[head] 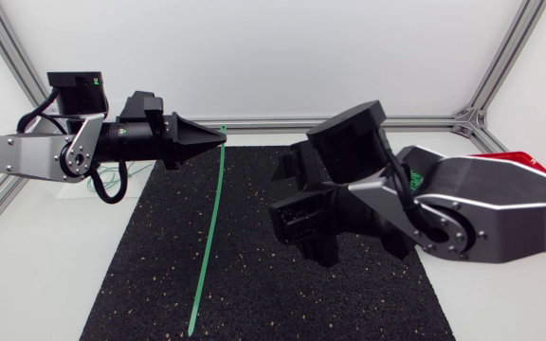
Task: Take a green cable tie from the red box, thread the tail through the head to close it, then place it in the transparent bin on the left.
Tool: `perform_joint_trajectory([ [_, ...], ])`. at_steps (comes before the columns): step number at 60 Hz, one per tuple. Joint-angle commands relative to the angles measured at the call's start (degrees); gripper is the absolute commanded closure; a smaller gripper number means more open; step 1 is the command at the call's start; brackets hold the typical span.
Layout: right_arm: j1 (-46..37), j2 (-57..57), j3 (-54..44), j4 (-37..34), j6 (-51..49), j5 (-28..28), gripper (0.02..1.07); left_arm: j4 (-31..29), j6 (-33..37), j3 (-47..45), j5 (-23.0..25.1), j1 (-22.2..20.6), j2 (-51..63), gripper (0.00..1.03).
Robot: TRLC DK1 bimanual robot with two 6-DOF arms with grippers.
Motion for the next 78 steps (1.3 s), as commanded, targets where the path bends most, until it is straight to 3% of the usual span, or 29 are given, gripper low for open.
perform_joint_trajectory([
  [1, 3.0, -1.3, -4.6, 6.2, -9.3, 1.8, 0.07, 0.1, -2.3, 1.3, 1.3, 0.6, 2.5, 1.0],
  [8, 6.6, -2.4, -11.7, 21.9, -20.1, 3.8, 0.07, 0.5, -2.3, 1.5, 1.2, 1.1, 3.1, 1.0],
  [16, 8.1, -0.9, -15.0, 31.4, -25.2, 2.4, 0.07, 0.8, -3.0, 2.0, 1.3, 1.7, 4.8, 1.0],
  [40, 12.9, 2.0, -16.3, 43.1, -26.4, 0.9, 0.07, 1.4, -3.8, 4.5, 1.3, 2.4, 10.0, 1.0],
  [44, 13.6, 0.5, -17.7, 43.2, -27.1, -2.6, 0.07, 1.7, -3.8, 5.4, 1.4, 2.7, 11.0, 1.0],
  [55, 15.0, 3.0, -17.4, 43.6, -26.6, -0.9, 0.07, 2.0, -3.6, 6.6, 1.9, 2.9, 12.4, 1.0],
  [72, 17.6, 3.0, -18.2, 44.9, -22.3, 0.1, 0.53, 2.7, -3.7, 7.1, 1.9, 2.9, 13.8, 1.0],
  [78, 18.3, 2.7, -18.4, 45.0, -19.8, -0.2, 0.58, 2.7, -3.6, 7.1, 1.9, 2.9, 14.1, 1.0],
])
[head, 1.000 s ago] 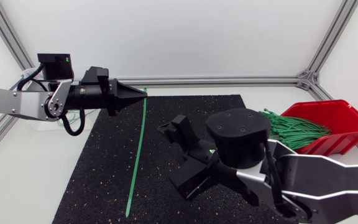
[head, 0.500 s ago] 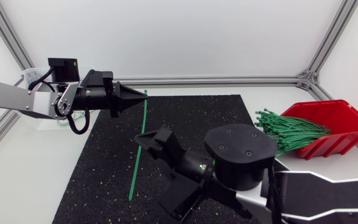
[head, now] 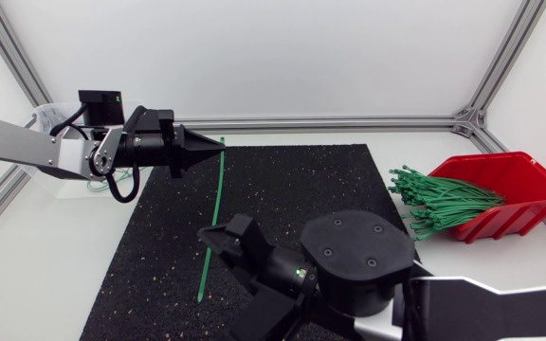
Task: Take a green cable tie from the red box, thread the tail through the head to close it, then place it in the transparent bin on the left.
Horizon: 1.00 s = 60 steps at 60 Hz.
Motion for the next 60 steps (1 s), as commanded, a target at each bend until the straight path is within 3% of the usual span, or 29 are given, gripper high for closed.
perform_joint_trajectory([
  [1, 1.0, 0.4, -1.8, 0.7, 2.8, 0.2, 0.6, 1.0, -1.2, 1.6, 0.9, 0.3, 1.8, 1.0],
  [4, 1.1, 0.7, -2.2, 0.8, 3.8, -0.2, 0.64, 1.0, -1.2, 1.7, 0.9, 0.4, 2.2, 1.0],
  [14, 0.6, 0.8, -4.2, 1.6, 4.9, -3.8, 0.63, 1.0, -1.4, 1.7, 0.9, 0.4, 2.2, 1.0],
  [30, -4.6, 0.1, -6.3, 1.4, -0.7, -16.4, 0.59, 0.9, -1.5, 1.6, 1.0, -0.4, 2.1, 1.0],
  [38, -9.0, 4.9, -6.3, 9.3, -5.3, -24.5, 0.6, 1.0, -1.2, 1.0, 0.9, -0.4, 1.3, 1.0],
  [47, -11.3, 9.6, -6.3, 17.2, -7.4, -30.3, 0.73, 1.0, -1.0, 0.5, 1.0, -0.4, 0.7, 1.0],
  [50, -11.5, 9.9, -6.2, 17.2, -8.0, -30.9, 0.84, 1.0, -0.9, 0.5, 1.0, -0.5, 0.7, 1.0],
  [60, -11.6, 10.3, -6.5, 18.1, -7.9, -30.8, 0.84, 1.1, -0.7, 0.4, 1.0, -0.7, 0.7, 1.0],
])
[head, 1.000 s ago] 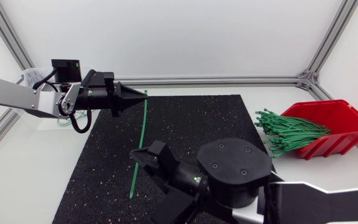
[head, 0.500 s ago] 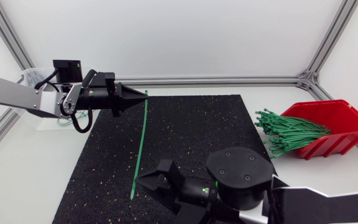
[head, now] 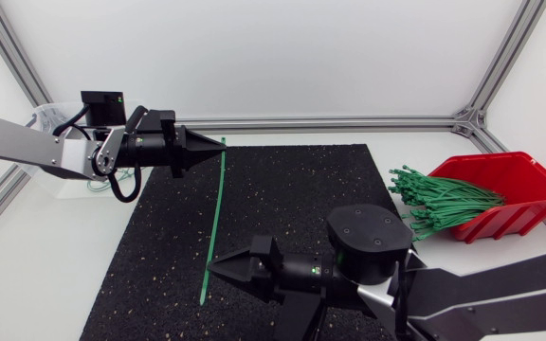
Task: Take a green cable tie from the red box, thread the tail through the head to close it, then place it in the transparent bin on the left.
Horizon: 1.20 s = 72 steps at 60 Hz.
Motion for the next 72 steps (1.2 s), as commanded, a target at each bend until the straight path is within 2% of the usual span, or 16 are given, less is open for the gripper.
perform_joint_trajectory([
  [1, -0.2, 0.7, -1.1, 1.3, -1.5, -0.4, 0.84, 0.7, -0.7, -0.1, 0.7, -0.4, -0.1, 1.0],
  [26, -0.2, 0.7, -0.8, 2.1, -1.6, -0.5, 0.84, 0.7, -0.4, -0.8, 0.8, -1.1, -0.1, 1.0],
  [41, 0.4, 0.4, -1.4, 2.2, -1.6, -0.5, 0.93, 0.8, -0.4, -0.9, 0.7, -1.6, 0.1, 1.0],
  [44, 0.4, 0.3, -1.4, 2.2, -1.6, -0.6, 1.01, 0.8, -0.4, -0.9, 0.7, -1.7, 0.1, 1.0],
  [55, 0.3, 0.3, -1.0, 2.5, -1.0, -0.5, 1.01, 1.0, 0.2, -1.6, 0.7, -1.8, -0.1, 1.0],
  [65, 1.1, -1.9, -0.2, 2.4, 7.0, 0.8, 1.01, 1.1, 1.0, -3.0, 0.8, -1.8, -1.6, 1.0],
  [72, 1.1, -5.3, 1.1, 1.5, 18.8, 1.8, 1.01, 1.4, 1.5, -3.9, 0.8, -1.8, -3.8, 1.0],
])
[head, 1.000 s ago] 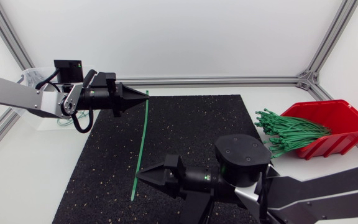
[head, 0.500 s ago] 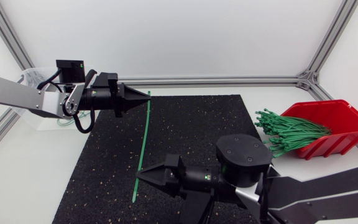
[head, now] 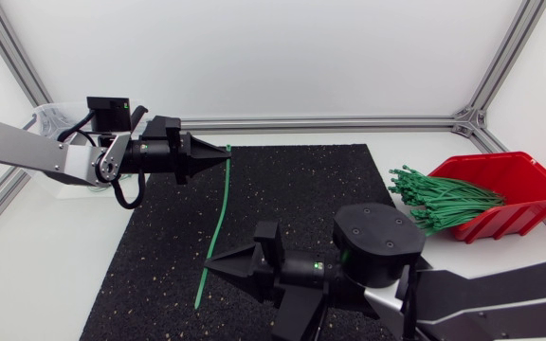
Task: Take a green cable tie from the red box, thread the tail through the head to close it, then place it in the transparent bin on the left.
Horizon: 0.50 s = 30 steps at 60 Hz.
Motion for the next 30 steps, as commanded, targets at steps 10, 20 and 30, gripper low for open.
perform_joint_trajectory([
  [10, 0.3, -7.3, 1.2, -2.4, 21.5, 3.5, 1.01, 1.2, 2.0, -3.1, 0.7, -0.3, -6.0, 1.0],
  [20, 0.3, -14.9, 4.7, -17.7, 36.8, 4.6, 1.01, 1.2, 1.9, -4.6, 0.7, -1.0, -10.6, 1.0],
  [30, 0.1, -19.3, 7.5, -27.8, 52.8, 3.9, 1.01, 1.0, 1.4, -6.4, 0.1, -2.2, -15.6, 1.0],
])
